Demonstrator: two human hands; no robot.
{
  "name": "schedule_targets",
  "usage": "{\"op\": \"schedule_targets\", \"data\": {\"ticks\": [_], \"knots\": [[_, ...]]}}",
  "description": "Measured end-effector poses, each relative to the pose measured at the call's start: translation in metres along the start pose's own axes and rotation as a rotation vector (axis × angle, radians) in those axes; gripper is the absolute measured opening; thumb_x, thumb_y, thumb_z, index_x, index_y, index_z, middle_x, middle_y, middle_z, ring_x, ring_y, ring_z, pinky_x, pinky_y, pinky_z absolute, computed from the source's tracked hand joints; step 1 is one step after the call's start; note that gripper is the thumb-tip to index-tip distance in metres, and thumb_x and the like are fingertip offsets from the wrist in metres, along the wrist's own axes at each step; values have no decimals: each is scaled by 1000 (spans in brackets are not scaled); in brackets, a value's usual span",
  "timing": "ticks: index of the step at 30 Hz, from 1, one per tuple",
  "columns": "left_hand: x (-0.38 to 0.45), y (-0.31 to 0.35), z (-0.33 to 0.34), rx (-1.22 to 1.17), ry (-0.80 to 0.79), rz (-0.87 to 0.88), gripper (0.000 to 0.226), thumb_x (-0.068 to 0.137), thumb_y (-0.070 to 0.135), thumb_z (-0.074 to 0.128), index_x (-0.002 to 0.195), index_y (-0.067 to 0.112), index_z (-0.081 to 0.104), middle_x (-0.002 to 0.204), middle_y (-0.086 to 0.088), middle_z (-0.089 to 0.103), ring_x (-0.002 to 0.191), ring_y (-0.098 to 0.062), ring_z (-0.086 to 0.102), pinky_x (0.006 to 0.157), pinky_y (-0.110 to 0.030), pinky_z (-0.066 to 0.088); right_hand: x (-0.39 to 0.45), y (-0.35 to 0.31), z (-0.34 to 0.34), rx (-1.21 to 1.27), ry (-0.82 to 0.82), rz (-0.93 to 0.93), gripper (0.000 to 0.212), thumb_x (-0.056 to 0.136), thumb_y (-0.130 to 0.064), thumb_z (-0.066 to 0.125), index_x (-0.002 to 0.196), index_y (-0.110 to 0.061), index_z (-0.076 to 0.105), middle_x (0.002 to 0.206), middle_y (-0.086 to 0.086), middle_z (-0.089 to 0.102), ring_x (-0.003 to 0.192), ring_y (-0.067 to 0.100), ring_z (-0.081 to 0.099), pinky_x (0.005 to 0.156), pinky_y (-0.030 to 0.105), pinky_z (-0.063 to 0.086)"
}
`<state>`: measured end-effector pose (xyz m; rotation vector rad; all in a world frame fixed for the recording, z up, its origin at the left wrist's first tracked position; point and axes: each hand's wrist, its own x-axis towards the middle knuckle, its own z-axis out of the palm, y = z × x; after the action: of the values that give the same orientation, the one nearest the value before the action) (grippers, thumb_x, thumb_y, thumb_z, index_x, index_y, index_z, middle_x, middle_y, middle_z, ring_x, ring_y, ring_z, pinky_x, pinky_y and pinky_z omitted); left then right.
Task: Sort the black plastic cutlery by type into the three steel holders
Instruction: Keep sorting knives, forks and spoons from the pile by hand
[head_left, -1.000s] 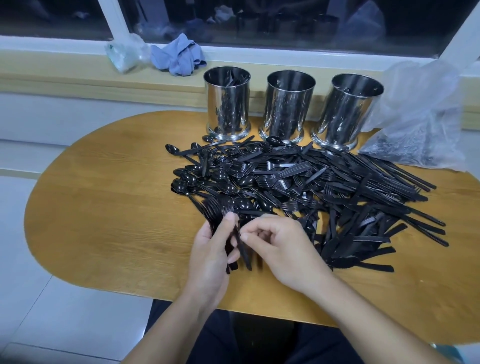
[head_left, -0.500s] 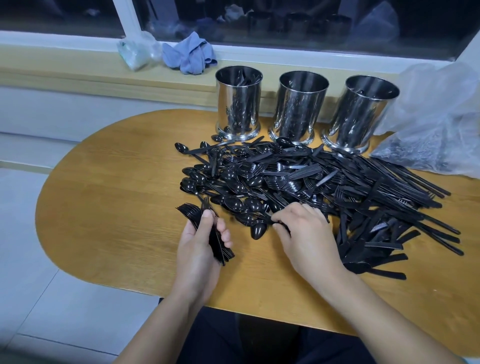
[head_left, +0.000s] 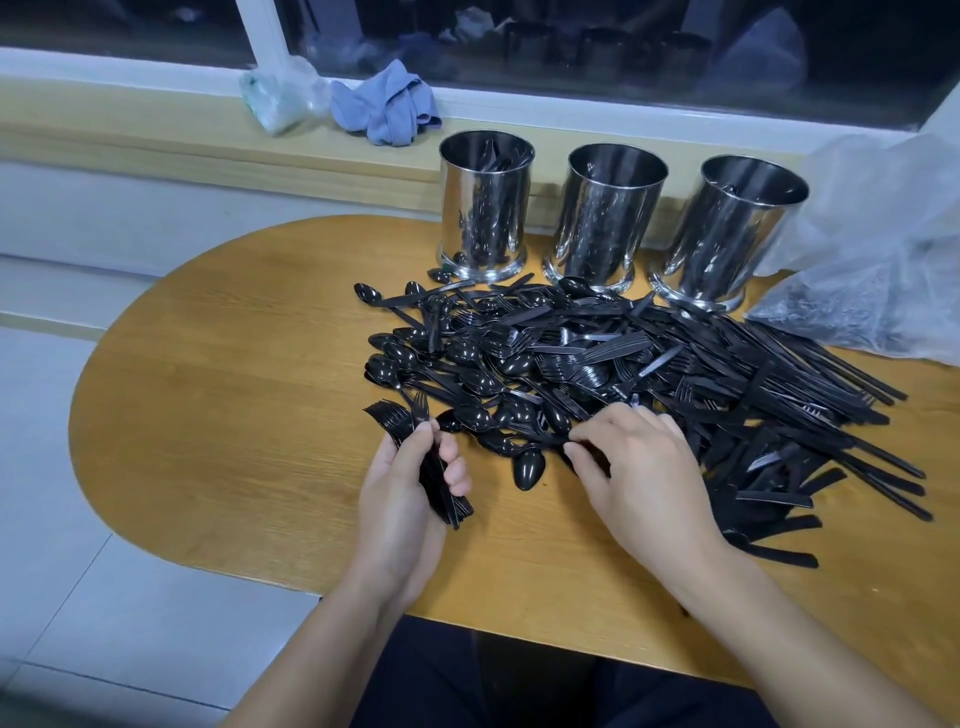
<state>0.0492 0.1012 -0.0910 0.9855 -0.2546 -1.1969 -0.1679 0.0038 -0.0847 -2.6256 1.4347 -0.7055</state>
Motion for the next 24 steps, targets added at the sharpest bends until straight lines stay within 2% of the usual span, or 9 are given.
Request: {"op": "schedule_targets", "data": {"ticks": [3, 6, 8, 10, 14, 18, 24], "knots": [[6, 1, 4, 86, -32, 55, 18, 113, 21, 63, 101, 18, 51, 81, 0, 40, 68, -14, 34, 62, -32, 28, 11, -6, 3, 33, -15, 5, 16, 103, -35, 71, 113, -25, 80, 105, -11, 67, 100, 18, 63, 100, 42, 49], [13, 4, 9, 183, -38, 83, 36, 110, 33, 68, 87, 24, 42, 79, 0, 25, 67, -17, 23, 65, -38, 19, 29, -9, 8, 44, -11, 17, 19, 103, -32, 72, 118, -24, 78, 110, -9, 67, 105, 19, 63, 104, 43, 49], [17, 5, 8, 208, -25, 80, 44, 111, 43, 66, 82, 24, 39, 78, -2, 22, 65, -18, 22, 61, -37, 21, 42, -9, 10, 44, 4, 41, 23, 104, -28, 71, 125, -22, 75, 115, -6, 66, 109, 21, 63, 108, 45, 48], [20, 4, 7, 161, -23, 64, 42, 111, 49, 61, 84, 21, 45, 75, -1, 29, 62, -16, 30, 56, -31, 28, 55, -5, 10, 38, 20, 66, 27, 105, -23, 69, 131, -20, 72, 121, -3, 66, 113, 22, 62, 111, 46, 47], [21, 1, 7, 155, -62, 45, 36, 112, 49, 57, 103, 15, 53, 75, -1, 40, 62, -17, 40, 55, -28, 37, 76, 8, 11, -30, -27, 94, 34, 104, -19, 69, 137, -20, 70, 128, 0, 65, 118, 25, 60, 111, 45, 46], [20, -2, 6, 262, -87, 72, 36, 113, 48, 57, 103, 14, 54, 76, -2, 40, 63, -17, 39, 57, -30, 35, 80, 21, 15, -41, -79, 111, 38, 106, -22, 67, 144, -20, 66, 130, 1, 62, 121, 26, 60, 114, 47, 44], [20, -4, 4, 287, -97, 76, 35, 113, 48, 58, 103, 14, 55, 78, -3, 40, 66, -19, 38, 62, -36, 32, 83, 34, 11, 17, -59, 50, 42, 104, -3, 64, 145, -15, 67, 125, 2, 62, 111, 29, 62, 110, 50, 49]]}}
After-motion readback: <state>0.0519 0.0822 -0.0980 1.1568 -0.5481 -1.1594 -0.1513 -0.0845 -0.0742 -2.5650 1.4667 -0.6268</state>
